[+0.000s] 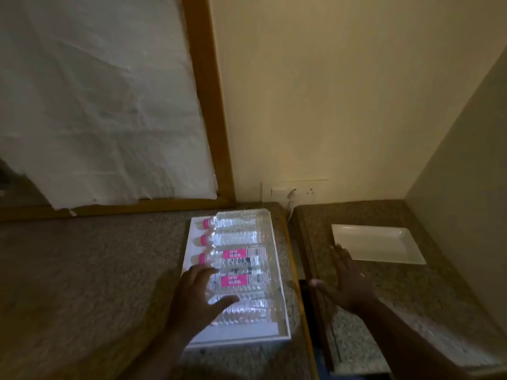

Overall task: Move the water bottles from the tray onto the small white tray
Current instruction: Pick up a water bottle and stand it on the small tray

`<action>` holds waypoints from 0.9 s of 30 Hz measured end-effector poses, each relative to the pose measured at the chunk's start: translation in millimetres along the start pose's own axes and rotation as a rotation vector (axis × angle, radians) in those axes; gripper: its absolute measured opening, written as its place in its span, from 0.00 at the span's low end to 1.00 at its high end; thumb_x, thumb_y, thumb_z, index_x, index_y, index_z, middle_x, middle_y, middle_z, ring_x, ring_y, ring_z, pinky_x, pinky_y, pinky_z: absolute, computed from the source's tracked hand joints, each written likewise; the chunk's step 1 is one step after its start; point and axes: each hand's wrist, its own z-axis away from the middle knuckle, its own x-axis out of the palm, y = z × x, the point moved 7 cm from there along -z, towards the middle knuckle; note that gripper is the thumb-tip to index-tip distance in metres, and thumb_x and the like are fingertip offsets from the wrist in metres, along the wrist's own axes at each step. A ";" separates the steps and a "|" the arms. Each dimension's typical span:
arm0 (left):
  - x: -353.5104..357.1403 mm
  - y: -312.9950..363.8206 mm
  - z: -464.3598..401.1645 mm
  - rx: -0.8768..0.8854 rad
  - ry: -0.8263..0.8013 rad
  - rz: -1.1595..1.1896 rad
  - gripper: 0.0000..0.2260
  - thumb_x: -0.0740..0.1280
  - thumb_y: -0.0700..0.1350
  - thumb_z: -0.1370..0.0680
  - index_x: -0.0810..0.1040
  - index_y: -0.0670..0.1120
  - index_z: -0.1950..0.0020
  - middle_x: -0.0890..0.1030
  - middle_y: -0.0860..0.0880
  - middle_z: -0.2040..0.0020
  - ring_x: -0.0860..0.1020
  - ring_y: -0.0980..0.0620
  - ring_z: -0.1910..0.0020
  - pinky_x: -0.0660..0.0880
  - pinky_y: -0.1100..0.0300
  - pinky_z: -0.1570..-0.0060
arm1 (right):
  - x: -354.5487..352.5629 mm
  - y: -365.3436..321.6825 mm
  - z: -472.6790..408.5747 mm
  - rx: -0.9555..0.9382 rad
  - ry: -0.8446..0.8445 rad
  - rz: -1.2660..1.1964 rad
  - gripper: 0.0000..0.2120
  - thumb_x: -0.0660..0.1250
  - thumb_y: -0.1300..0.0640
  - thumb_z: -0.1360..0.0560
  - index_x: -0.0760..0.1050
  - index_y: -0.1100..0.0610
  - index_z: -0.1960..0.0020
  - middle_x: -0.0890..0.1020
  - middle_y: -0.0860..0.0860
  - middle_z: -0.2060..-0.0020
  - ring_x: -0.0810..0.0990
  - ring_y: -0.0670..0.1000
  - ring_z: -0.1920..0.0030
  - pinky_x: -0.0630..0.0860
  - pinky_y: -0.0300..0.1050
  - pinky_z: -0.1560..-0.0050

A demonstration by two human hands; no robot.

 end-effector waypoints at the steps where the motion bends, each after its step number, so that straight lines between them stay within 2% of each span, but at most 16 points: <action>1: 6.4 -4.8 8.0 -0.005 -0.036 -0.026 0.37 0.65 0.77 0.39 0.76 0.53 0.40 0.75 0.53 0.41 0.74 0.55 0.44 0.74 0.59 0.46 | 4.2 5.6 6.2 0.009 -0.019 -0.008 0.56 0.56 0.17 0.36 0.40 0.46 0.21 0.41 0.47 0.22 0.41 0.47 0.24 0.54 0.65 0.27; 4: 27.2 -22.9 29.0 -0.106 -0.197 -0.076 0.41 0.66 0.78 0.43 0.73 0.56 0.36 0.75 0.56 0.37 0.72 0.57 0.41 0.72 0.62 0.45 | 23.8 29.6 26.2 0.065 -0.075 0.039 0.56 0.55 0.17 0.36 0.44 0.49 0.21 0.45 0.50 0.21 0.42 0.50 0.23 0.55 0.63 0.27; 8: 38.8 -26.4 29.2 -0.152 -0.322 -0.042 0.40 0.74 0.69 0.39 0.68 0.59 0.30 0.72 0.55 0.30 0.69 0.54 0.32 0.70 0.58 0.36 | 40.4 45.4 40.0 0.127 -0.094 0.134 0.51 0.54 0.22 0.32 0.47 0.51 0.21 0.47 0.53 0.20 0.43 0.55 0.22 0.53 0.62 0.26; 11: 39.3 -24.7 21.4 -0.129 -0.385 -0.033 0.39 0.75 0.65 0.38 0.69 0.56 0.30 0.74 0.55 0.31 0.71 0.55 0.33 0.68 0.63 0.38 | 46.9 56.1 42.6 0.157 -0.121 0.246 0.45 0.53 0.27 0.27 0.48 0.54 0.21 0.46 0.55 0.20 0.42 0.56 0.22 0.48 0.61 0.25; 14: 26.9 -18.0 7.5 -0.096 -0.440 -0.029 0.37 0.78 0.63 0.39 0.70 0.57 0.33 0.75 0.55 0.33 0.72 0.57 0.37 0.69 0.65 0.42 | 52.4 61.4 42.2 0.170 -0.152 0.292 0.39 0.53 0.32 0.22 0.45 0.53 0.21 0.43 0.56 0.21 0.40 0.57 0.22 0.46 0.60 0.24; 17: 5.1 9.8 -14.4 0.011 -0.420 -0.044 0.37 0.78 0.62 0.40 0.72 0.56 0.33 0.76 0.55 0.34 0.73 0.54 0.37 0.71 0.62 0.42 | 55.2 63.7 41.7 0.182 -0.166 0.315 0.36 0.50 0.35 0.20 0.43 0.53 0.21 0.42 0.56 0.21 0.39 0.58 0.22 0.45 0.60 0.24; 19: -8.5 36.4 -27.2 0.096 -0.383 -0.048 0.35 0.77 0.64 0.41 0.74 0.57 0.36 0.78 0.57 0.39 0.74 0.57 0.44 0.71 0.68 0.49 | 56.3 64.7 41.4 0.186 -0.169 0.318 0.36 0.50 0.35 0.20 0.43 0.54 0.21 0.42 0.56 0.21 0.39 0.58 0.22 0.44 0.60 0.24; 21: -17.0 59.2 -35.9 0.146 -0.354 -0.024 0.34 0.77 0.65 0.42 0.75 0.57 0.38 0.78 0.60 0.47 0.73 0.60 0.50 0.66 0.75 0.57 | 57.3 64.4 40.7 0.185 -0.168 0.319 0.36 0.50 0.36 0.19 0.43 0.54 0.21 0.42 0.57 0.21 0.39 0.59 0.22 0.44 0.60 0.24; 24: -18.6 75.2 -40.2 0.118 -0.348 0.099 0.36 0.78 0.64 0.44 0.73 0.60 0.38 0.74 0.62 0.48 0.73 0.63 0.50 0.67 0.75 0.58 | 57.4 64.7 40.3 0.179 -0.161 0.318 0.35 0.50 0.36 0.19 0.43 0.54 0.21 0.42 0.57 0.21 0.39 0.59 0.22 0.43 0.60 0.24; 27: -20.1 80.3 -38.6 0.043 -0.265 0.258 0.37 0.80 0.65 0.47 0.68 0.70 0.42 0.77 0.60 0.46 0.76 0.64 0.49 0.73 0.72 0.54 | 57.7 65.2 40.1 0.176 -0.152 0.319 0.36 0.49 0.35 0.20 0.42 0.53 0.21 0.41 0.56 0.21 0.39 0.58 0.22 0.42 0.59 0.24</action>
